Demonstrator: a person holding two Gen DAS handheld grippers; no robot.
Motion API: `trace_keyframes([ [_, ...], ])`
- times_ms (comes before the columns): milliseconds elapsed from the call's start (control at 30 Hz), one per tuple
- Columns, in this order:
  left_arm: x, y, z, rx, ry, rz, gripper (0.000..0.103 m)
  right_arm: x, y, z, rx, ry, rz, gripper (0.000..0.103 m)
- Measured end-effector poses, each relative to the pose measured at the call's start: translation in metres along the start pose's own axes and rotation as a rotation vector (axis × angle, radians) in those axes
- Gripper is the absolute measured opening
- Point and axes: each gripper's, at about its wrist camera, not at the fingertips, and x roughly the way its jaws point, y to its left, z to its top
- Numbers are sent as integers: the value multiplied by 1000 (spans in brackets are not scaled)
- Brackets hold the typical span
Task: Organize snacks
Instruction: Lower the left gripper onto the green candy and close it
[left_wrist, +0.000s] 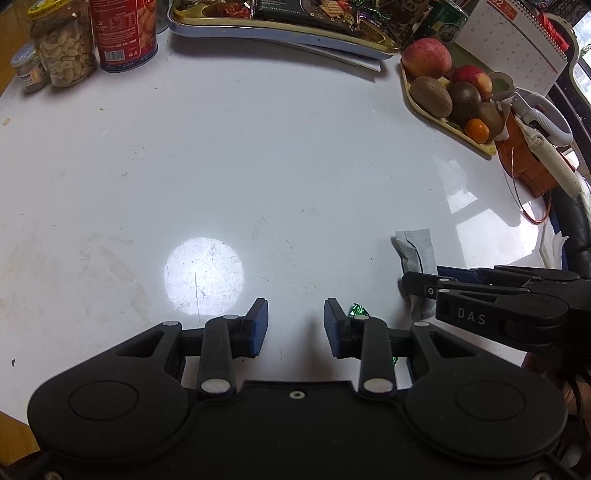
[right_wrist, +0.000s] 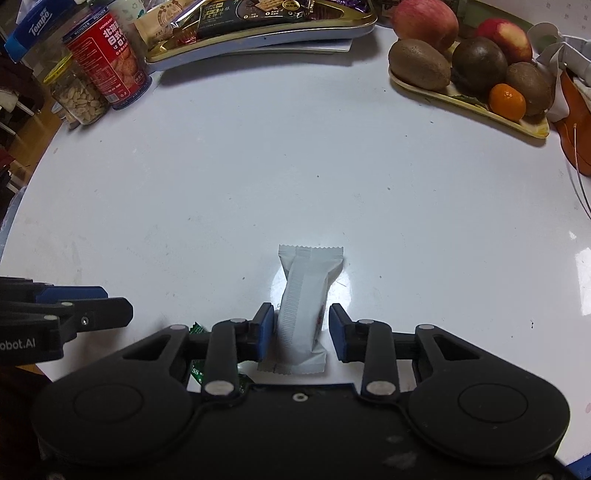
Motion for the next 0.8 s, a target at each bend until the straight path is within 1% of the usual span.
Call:
trace_keyframes([
  [33, 0, 0, 0, 1, -1, 1, 42, 0, 0, -1, 0, -3, 1, 23],
  [67, 0, 0, 0, 3, -1, 2, 42, -1, -1, -1, 4, -2, 10, 23],
  [133, 0, 0, -1, 5, -3, -1, 42, -2, -4, -2, 15, -8, 29, 22],
  [233, -3, 0, -1, 15, -7, -12, 42, -8, -8, -3, 21, -24, 31, 21],
  [300, -6, -2, -1, 42, -14, -30, 42, -16, -14, -2, 44, -47, 39, 21],
  [367, -9, -8, -1, 110, -23, -52, 42, -26, -22, -2, 68, -67, 58, 21],
  [433, -13, -19, 0, 226, -29, -70, 42, -36, -30, -2, 95, -89, 70, 21],
  [467, -14, -26, -1, 300, -29, -76, 42, -39, -35, -1, 113, -96, 81, 21],
  [533, -15, -40, -5, 492, -38, -85, 43, -44, -44, -2, 159, -106, 106, 21],
  [600, -15, -53, -9, 671, -63, -73, 42, -48, -55, -4, 195, -107, 119, 21],
  [633, -14, -58, -11, 754, -62, -89, 42, -50, -58, -6, 208, -107, 120, 22],
  [700, -14, -69, -15, 896, -43, -132, 42, -54, -63, -9, 225, -116, 114, 22],
  [767, -10, -76, -15, 1006, 6, -169, 42, -59, -69, -12, 236, -122, 117, 22],
  [800, -8, -79, -15, 1048, 26, -174, 42, -61, -71, -13, 245, -125, 120, 22],
])
